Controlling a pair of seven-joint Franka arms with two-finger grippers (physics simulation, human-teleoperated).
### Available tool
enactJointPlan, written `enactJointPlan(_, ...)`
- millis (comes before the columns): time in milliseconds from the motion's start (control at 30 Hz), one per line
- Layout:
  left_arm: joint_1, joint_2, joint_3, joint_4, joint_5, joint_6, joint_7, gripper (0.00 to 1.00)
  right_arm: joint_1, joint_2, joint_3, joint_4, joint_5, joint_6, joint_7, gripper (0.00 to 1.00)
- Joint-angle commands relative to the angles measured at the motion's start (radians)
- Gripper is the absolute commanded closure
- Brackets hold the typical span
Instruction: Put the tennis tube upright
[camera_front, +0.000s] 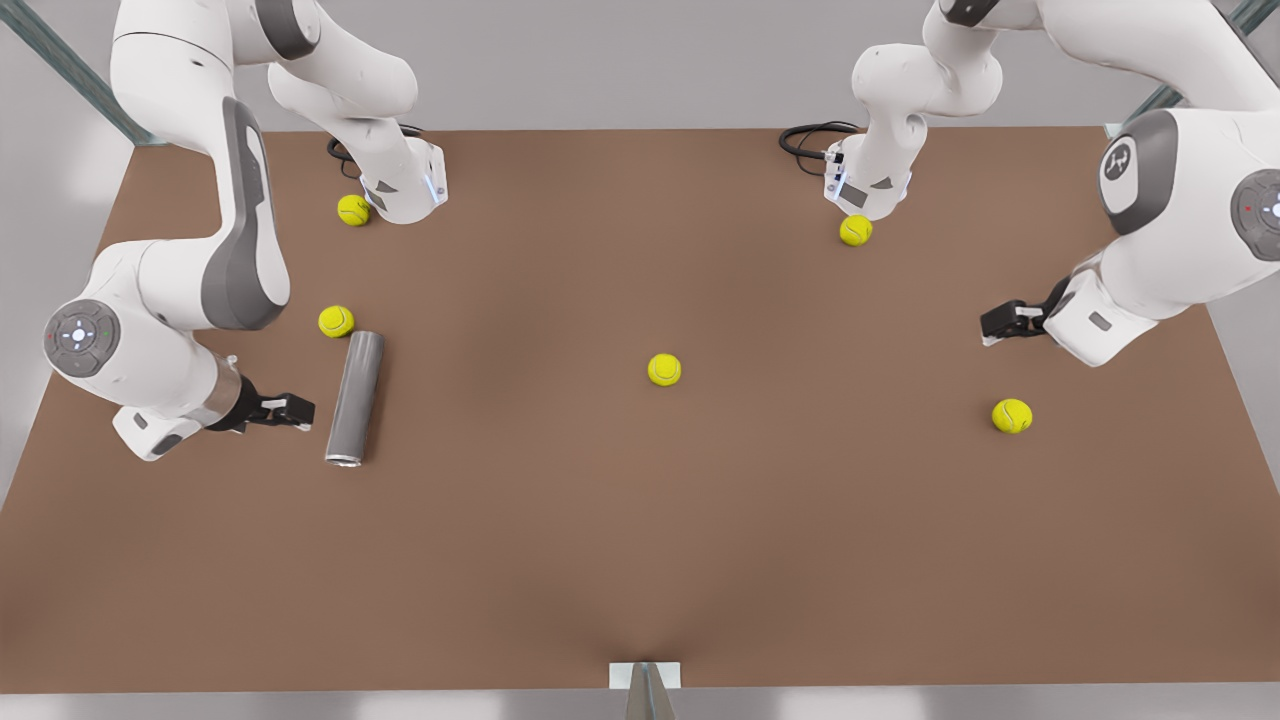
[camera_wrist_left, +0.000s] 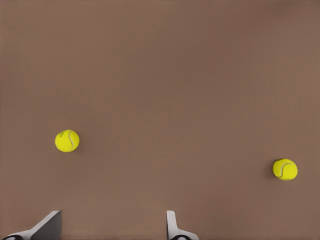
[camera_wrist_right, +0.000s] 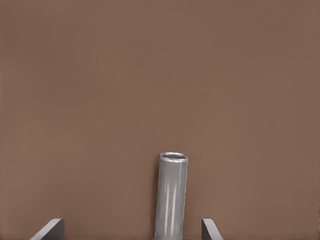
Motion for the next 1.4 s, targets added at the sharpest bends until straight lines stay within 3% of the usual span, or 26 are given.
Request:
enactJointPlan(0, 0.0, 0.0, 0.0, 0.0, 0.005, 0.0, -0.001, 0.0, 0.0, 0.0, 0.0, 0.0, -0.001, 0.0, -0.001, 0.0)
enactJointPlan(167, 0.0, 0.006, -0.002, 0.0, 0.005, 0.002, -0.001, 0.0, -0.015, 0.023, 0.002, -0.049, 0.004, -0.066, 0.004, 0.0)
enactJointPlan(300, 0.0, 0.01, -0.005, 0.0, 0.005, 0.0, -0.001, 0.0, -0.066, -0.028, 0.006, -0.448, 0.001, 0.274, 0.002, 0.0)
enactJointPlan(467, 0.0, 0.014, -0.008, 0.0, 0.005, 0.0, -0.001, 0.0, -0.106, -0.026, 0.006, -0.681, 0.001, 0.503, 0.001, 0.0)
enactJointPlan(833, 0.0, 0.023, -0.009, -0.002, 0.004, -0.005, -0.003, 0.0, -0.106, 0.026, 0.006, -0.729, -0.01, 0.621, -0.073, 0.0)
enactJointPlan(1367, 0.0, 0.043, -0.009, -0.011, 0.004, -0.005, -0.003, 0.0, -0.112, 0.092, 0.006, -0.742, -0.008, 0.629, -0.056, 0.0)
